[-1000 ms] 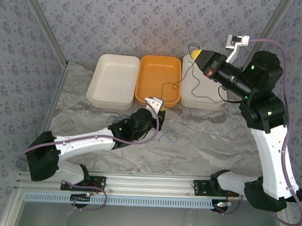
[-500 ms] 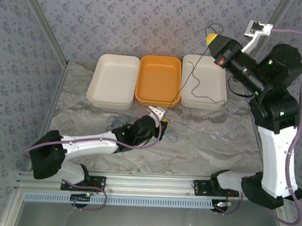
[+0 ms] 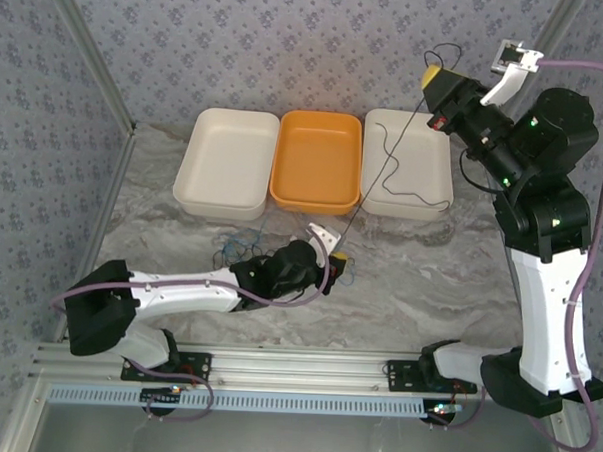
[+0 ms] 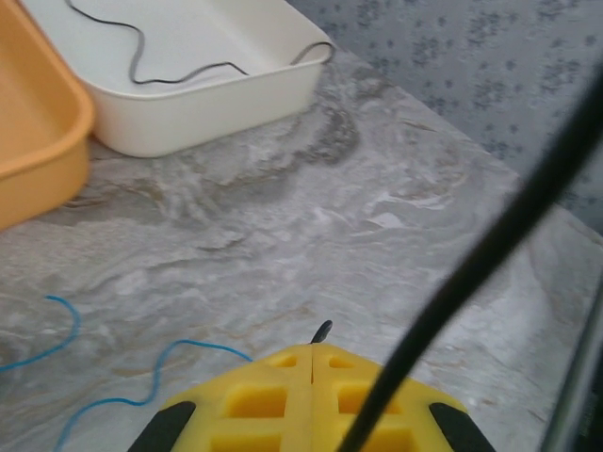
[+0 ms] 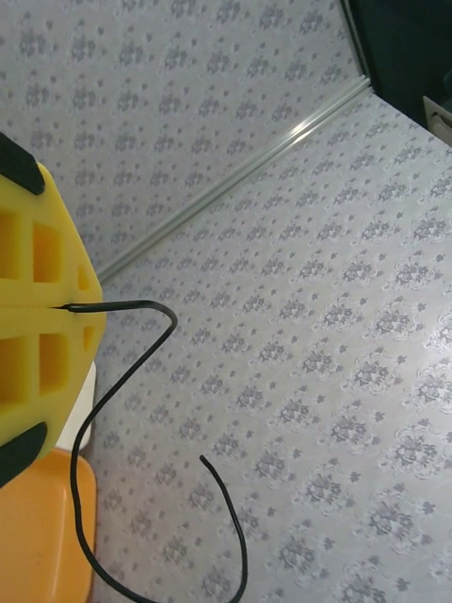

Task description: Untangle the cables

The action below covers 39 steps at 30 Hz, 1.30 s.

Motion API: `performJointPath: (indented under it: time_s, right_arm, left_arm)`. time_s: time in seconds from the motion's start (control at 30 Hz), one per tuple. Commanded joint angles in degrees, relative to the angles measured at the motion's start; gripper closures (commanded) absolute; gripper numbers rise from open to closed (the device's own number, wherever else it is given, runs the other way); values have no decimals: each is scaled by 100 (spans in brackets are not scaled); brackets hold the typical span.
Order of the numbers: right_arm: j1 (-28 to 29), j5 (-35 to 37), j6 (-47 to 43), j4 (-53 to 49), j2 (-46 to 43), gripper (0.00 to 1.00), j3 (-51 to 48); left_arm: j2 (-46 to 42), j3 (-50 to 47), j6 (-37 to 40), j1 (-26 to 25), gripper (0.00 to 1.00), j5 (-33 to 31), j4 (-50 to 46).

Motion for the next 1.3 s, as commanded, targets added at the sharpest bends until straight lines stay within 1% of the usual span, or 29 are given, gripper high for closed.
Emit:
performJointPath:
  time_s: [0.0,0.07,0.13,0.17,0.23,0.3,0.4,0.47,0.5,0.6,0.7,0.77,0.83,0.97,1.07,1.27]
  right_arm:
    - [-59,-60,-627,79,-21,100,-182]
    - [-92,-21,-702,94,-177,100,-707]
    - [-145,61,-699,222,-429,100,-1391]
    - [-161,148,-679,250,-539,100,-1681]
    - [-183,483,-633,57,-683,100,-2150]
    - [-197,986,-484,-259,-748,100,-2520]
    - [-280,1546,-241,-501,-817,100,-3100]
    - [-399,1736,-177,-422,-789,100,-3366]
    - [-479,1731,-182,-200,-713,100,-3411]
    - [-658,1701,-223,-162,-197,100,-3049]
    - [-743,1804,-260,-4,287,100,-2574]
    - [-847,1844,-301,274,611,100,-2351]
    - [-986,1825,-300,601,895,100,-2174]
    - [-1339,1508,-263,1268,1550,100,-1869]
    - [-1494,1347,-317,1723,2033,100,-1692]
    - [-1820,1105,-378,1827,3283,100,-1051]
  left_arm:
    - [-215,254,-125,-207,100,182,-393]
    - [-436,266,-224,-213,100,-90,-690]
    - [-792,274,-391,-203,100,-672,-1141]
    - [-969,260,-432,-188,100,-827,-1308]
    - [-1429,246,-575,-149,100,-1110,-1732]
    - [-1836,271,-660,-68,100,-1219,-2137]
    - [-2360,354,-729,60,100,-1254,-2737]
    - [-2608,412,-779,180,100,-1147,-3012]
    - [-2693,444,-802,251,100,-998,-3086]
    - [-2664,661,-899,513,100,-511,-3111]
    - [-2096,1137,-914,719,100,51,-2957]
    - [-1375,1600,-813,780,100,368,-2855]
    - [-598,2203,-686,821,100,442,-2845]
    - [947,3535,-536,1122,100,635,-2662]
    - [2071,4496,-627,1413,100,862,-2515]
    - [4140,6273,-845,1795,100,1256,-2502]
